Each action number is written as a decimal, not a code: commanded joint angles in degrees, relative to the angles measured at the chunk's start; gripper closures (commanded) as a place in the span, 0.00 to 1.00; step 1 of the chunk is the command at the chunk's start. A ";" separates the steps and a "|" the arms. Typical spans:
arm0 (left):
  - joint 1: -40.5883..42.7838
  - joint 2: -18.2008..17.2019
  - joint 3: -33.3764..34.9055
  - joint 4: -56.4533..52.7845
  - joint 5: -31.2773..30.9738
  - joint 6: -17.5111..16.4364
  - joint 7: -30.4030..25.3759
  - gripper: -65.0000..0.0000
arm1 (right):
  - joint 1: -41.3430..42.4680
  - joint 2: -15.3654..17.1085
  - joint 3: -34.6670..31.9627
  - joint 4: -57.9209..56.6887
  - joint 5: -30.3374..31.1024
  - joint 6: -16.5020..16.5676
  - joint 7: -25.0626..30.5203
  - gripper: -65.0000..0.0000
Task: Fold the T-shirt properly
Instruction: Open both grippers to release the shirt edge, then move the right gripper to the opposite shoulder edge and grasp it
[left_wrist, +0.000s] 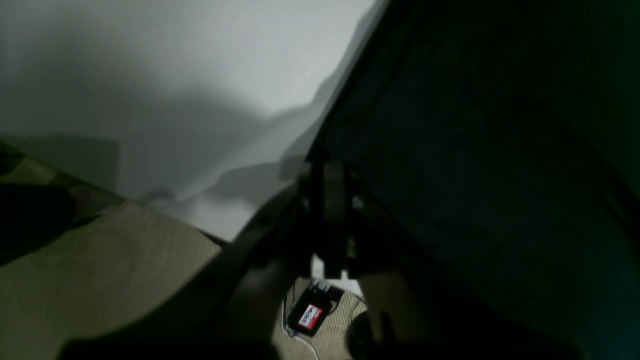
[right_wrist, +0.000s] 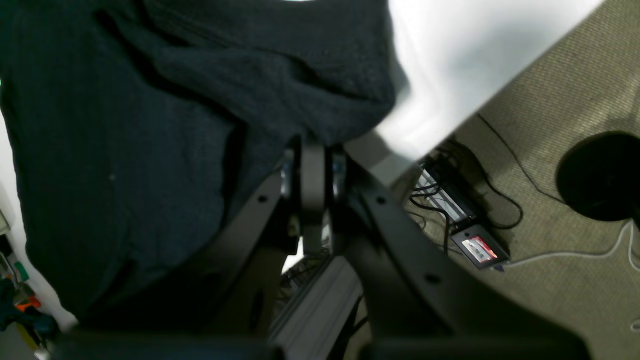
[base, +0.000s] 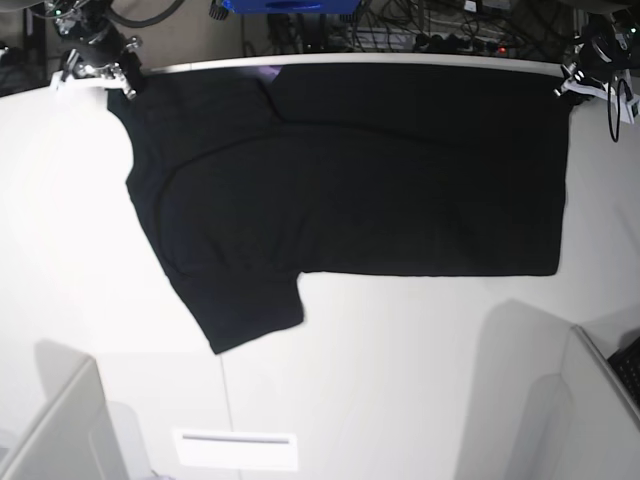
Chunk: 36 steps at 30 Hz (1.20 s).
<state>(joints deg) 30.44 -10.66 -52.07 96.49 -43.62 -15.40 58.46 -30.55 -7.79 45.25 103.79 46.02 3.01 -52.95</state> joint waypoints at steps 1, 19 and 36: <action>0.47 -0.82 -0.72 0.96 -0.38 -0.21 -0.92 1.00 | -0.27 0.28 0.15 0.87 0.35 0.38 0.77 1.00; 0.73 -0.82 -1.95 1.05 -0.38 -0.21 -1.01 0.30 | -1.94 0.19 4.99 1.22 4.49 0.38 0.86 0.43; -8.06 -0.91 -10.12 12.39 -0.38 -0.21 -0.83 0.75 | 20.92 10.65 -13.21 5.00 7.39 -5.33 0.42 0.43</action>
<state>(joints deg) 22.13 -10.66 -61.76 107.94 -43.33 -15.38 58.67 -10.09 2.20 31.51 107.63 52.51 -2.76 -53.78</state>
